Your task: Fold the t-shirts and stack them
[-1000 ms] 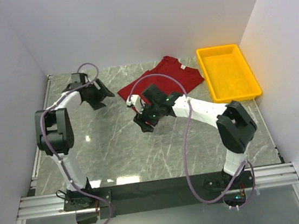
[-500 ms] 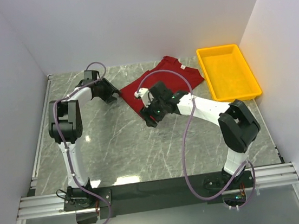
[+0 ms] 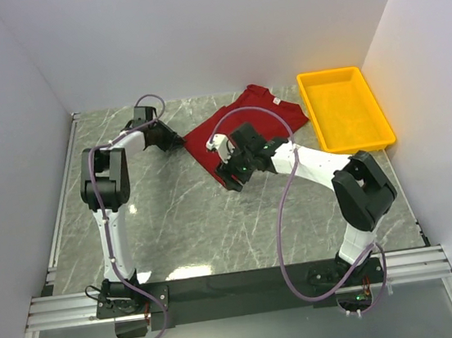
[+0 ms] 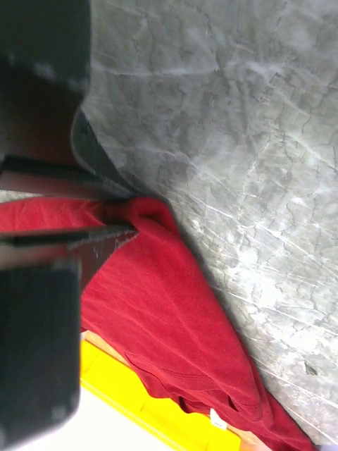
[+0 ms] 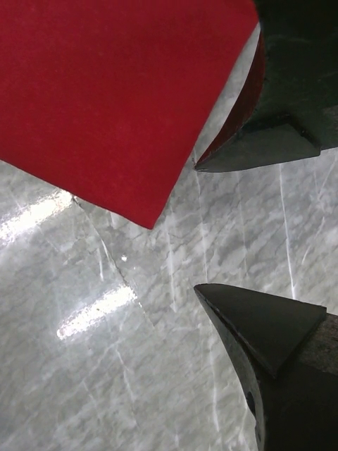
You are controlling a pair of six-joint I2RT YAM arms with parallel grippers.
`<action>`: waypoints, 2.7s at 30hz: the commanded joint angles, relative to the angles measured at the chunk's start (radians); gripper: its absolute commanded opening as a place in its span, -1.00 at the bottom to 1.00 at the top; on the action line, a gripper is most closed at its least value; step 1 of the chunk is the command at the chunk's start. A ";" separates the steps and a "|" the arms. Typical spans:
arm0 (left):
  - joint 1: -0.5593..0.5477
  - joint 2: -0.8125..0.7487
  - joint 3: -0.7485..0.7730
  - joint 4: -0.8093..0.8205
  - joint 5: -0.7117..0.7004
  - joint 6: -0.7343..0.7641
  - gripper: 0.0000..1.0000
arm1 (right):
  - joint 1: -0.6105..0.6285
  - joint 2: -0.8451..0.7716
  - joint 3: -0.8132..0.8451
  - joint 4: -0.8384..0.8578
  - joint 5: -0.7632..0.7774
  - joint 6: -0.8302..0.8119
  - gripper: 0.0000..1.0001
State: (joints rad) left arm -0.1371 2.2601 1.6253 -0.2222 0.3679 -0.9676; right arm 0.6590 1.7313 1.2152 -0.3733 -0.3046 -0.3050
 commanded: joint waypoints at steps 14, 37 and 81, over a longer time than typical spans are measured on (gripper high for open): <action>-0.004 0.000 0.038 0.047 0.032 0.003 -0.99 | 0.120 0.203 0.133 0.020 0.300 0.027 0.41; -0.002 -0.034 -0.001 0.072 0.063 0.015 -0.99 | 0.123 0.307 0.182 -0.010 0.361 0.052 -0.76; 0.248 -1.027 -0.704 -0.215 0.109 -0.017 -0.99 | 0.292 -0.210 0.116 -0.141 -0.090 0.144 -1.00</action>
State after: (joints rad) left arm 0.1047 1.2480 0.8429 -0.4446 0.4484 -0.9165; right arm 0.9665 1.6180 1.3163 -0.5217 -0.3897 -0.1345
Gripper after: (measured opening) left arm 0.027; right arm 0.084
